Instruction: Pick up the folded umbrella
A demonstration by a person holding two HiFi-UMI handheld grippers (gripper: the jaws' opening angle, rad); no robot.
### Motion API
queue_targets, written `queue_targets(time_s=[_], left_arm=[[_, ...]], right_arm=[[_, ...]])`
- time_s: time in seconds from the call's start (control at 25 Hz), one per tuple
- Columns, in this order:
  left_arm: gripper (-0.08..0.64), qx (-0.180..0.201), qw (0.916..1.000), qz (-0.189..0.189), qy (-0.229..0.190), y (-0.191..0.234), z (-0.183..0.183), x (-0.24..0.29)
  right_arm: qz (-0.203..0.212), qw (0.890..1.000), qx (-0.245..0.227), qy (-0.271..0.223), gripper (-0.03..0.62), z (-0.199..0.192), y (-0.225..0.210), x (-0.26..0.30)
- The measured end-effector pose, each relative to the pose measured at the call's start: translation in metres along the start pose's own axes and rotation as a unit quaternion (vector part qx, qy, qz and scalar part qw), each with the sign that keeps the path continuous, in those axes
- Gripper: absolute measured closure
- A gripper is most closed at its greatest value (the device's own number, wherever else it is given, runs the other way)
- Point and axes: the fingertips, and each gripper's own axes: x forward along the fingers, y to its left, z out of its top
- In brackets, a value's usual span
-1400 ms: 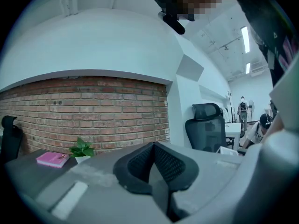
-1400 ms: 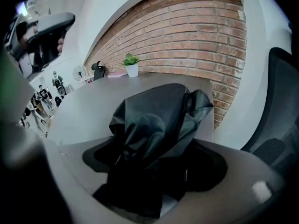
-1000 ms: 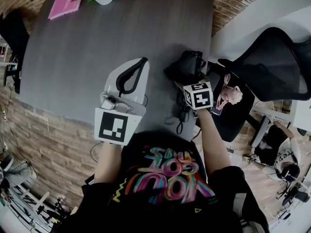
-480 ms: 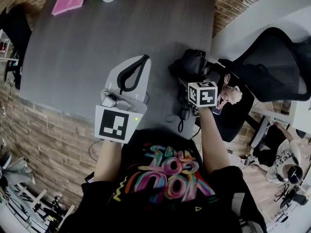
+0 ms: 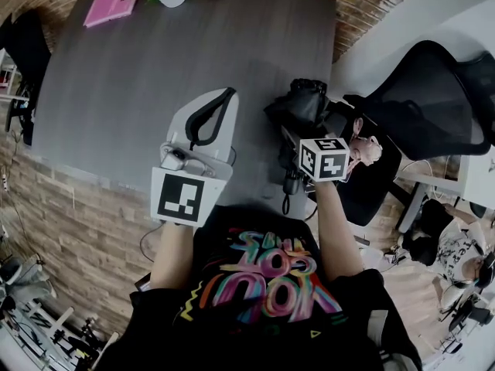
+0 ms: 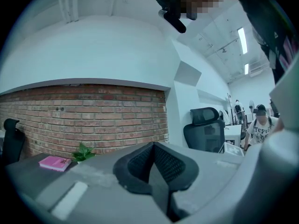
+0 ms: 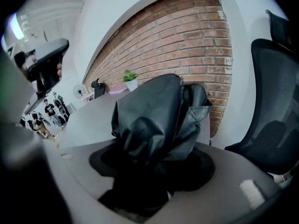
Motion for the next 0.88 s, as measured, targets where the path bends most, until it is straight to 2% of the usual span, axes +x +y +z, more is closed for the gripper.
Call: queue_targets(time_s=[0.48, 0.88], left_arm=[[0.558, 0.007, 0.9997, -0.017, -0.017, -0.01, 0.012, -0.011], [0.558, 0.013, 0.9985, -0.044, -0.03, -0.023, 0.024, -0.009]], right_arm=[[-0.005, 0.996, -0.009, -0.092, 0.299, 0.041, 0.017, -0.059], [-0.006, 0.986, -0.031, -0.167, 0.301, 0.08, 0.035, -0.116]])
